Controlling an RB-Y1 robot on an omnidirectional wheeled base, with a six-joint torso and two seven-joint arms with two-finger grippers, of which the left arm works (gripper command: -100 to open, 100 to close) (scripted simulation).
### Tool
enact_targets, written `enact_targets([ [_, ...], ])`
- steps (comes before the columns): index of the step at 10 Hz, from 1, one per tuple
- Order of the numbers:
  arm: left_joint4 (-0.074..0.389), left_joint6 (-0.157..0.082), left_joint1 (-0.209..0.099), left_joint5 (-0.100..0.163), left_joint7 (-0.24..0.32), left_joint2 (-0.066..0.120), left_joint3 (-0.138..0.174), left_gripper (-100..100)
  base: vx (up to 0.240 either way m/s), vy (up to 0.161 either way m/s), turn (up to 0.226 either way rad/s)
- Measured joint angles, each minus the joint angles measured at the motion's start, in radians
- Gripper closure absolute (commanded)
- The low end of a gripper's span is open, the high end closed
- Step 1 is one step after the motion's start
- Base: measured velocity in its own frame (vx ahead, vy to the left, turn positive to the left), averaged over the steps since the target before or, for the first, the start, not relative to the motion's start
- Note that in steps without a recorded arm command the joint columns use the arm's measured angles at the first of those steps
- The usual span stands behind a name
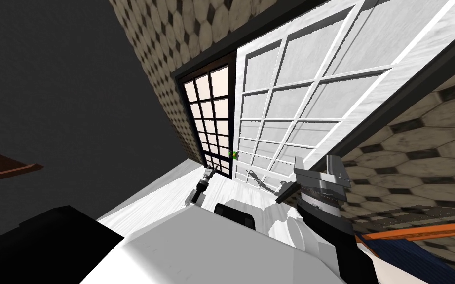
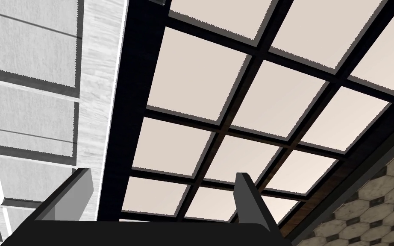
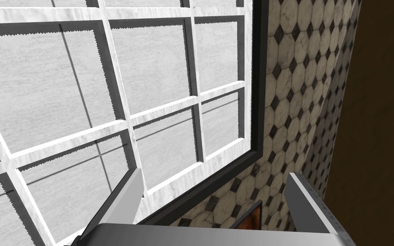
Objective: Pull the door open
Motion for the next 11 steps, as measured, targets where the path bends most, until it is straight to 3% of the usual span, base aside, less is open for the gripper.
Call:
enact_targets([
  [7, 0.163, -0.042, -0.052, -0.061, -0.142, -0.027, 0.026, -100, 0.106, -0.023, -0.026],
  [11, 0.226, -0.059, -0.065, -0.092, -0.207, -0.046, 0.035, -100, 0.097, -0.003, -0.021],
])
